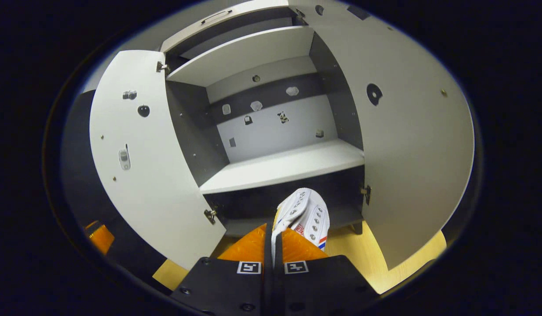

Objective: Grab one shoe with the right hand and put it into the shoe cabinet, grab the other shoe with the left hand and put it into the shoe cabinet; then close the right door with the right hand and the left door with the left hand.

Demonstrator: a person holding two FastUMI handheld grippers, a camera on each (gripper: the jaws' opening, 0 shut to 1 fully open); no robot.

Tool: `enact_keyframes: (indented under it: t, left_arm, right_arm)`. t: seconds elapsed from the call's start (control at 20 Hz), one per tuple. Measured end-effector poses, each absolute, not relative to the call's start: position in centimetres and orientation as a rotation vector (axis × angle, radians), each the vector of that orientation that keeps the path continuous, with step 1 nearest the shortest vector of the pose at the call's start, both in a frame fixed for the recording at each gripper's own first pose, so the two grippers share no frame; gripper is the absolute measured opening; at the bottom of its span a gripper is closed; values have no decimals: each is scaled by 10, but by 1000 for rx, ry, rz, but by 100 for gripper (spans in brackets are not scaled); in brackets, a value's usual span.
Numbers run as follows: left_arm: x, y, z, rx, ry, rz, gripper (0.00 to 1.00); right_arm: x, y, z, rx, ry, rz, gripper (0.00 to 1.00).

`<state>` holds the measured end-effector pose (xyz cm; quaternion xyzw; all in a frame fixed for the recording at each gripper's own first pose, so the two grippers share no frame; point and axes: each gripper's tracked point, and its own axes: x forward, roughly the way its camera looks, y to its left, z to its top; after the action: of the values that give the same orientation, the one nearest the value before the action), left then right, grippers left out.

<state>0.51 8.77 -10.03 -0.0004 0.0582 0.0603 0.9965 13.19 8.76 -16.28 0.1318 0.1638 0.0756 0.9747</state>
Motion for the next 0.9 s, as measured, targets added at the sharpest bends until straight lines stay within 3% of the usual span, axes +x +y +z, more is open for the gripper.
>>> enact_keyframes:
  t: [0.45, 0.9]
  left_arm:
    - [25, 91, -112, 0, 132, 101, 95]
    - [37, 83, -130, -3, 171, 99, 95]
  right_arm:
    - [271, 74, -83, 220, 166, 98, 4]
    - [407, 52, -108, 74, 209, 92, 4]
